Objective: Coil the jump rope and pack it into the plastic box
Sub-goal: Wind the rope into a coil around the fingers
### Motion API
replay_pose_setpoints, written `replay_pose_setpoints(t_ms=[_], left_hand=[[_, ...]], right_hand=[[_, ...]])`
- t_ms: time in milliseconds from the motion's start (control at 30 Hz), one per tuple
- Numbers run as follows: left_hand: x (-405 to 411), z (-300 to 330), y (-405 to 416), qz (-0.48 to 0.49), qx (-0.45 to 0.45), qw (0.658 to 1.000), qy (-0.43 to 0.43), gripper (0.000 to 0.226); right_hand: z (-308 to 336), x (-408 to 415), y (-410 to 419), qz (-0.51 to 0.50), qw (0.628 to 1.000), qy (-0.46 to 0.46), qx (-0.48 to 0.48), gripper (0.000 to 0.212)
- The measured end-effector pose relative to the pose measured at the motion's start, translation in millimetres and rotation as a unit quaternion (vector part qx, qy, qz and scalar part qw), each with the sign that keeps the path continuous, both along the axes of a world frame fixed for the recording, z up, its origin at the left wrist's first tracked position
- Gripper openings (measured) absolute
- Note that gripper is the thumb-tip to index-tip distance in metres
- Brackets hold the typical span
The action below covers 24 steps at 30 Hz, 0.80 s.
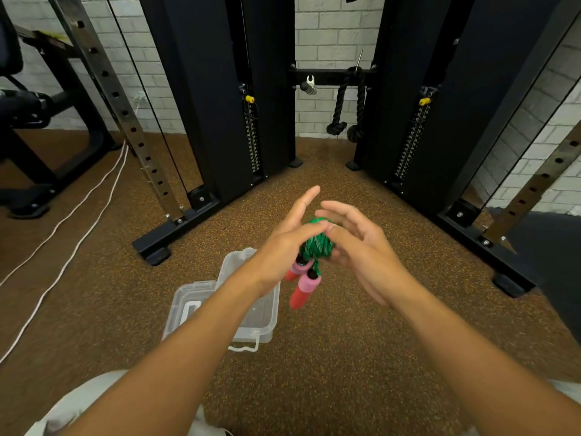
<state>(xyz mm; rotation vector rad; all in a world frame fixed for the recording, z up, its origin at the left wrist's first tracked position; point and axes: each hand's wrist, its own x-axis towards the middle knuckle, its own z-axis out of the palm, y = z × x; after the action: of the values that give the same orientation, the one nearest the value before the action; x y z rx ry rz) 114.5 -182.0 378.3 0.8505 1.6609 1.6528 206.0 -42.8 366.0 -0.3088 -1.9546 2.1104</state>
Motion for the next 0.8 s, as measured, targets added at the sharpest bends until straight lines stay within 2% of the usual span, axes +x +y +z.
replay_pose_setpoints(t_ms=[100, 167, 267, 600, 800], left_hand=[[0.9, 1.6, -2.7, -0.012, 0.020, 0.999, -0.033, 0.071], [0.3, 4.6, -5.5, -0.032, 0.026, 0.997, -0.067, 0.077], [2.1, 10.1, -7.5, -0.054, 0.014, 0.994, -0.097, 0.082], [-1.5, 21.3, -8.3, -0.019, -0.058, 0.988, -0.141, 0.081], [1.2, 20.4, -2.3, 0.039, -0.026, 0.993, -0.109, 0.066]], right_hand=[[5.3, 4.2, 10.2, 0.104, 0.994, -0.010, -0.036, 0.039], [7.9, 6.8, 15.2, 0.166, 0.985, -0.026, -0.049, 0.047], [13.0, 7.6, 21.9, 0.201, 0.977, -0.029, -0.060, 0.044], [14.2, 4.5, 19.3, 0.194, 0.981, -0.019, 0.005, 0.039], [16.5, 0.5, 17.6, 0.125, 0.991, -0.002, 0.050, 0.027]])
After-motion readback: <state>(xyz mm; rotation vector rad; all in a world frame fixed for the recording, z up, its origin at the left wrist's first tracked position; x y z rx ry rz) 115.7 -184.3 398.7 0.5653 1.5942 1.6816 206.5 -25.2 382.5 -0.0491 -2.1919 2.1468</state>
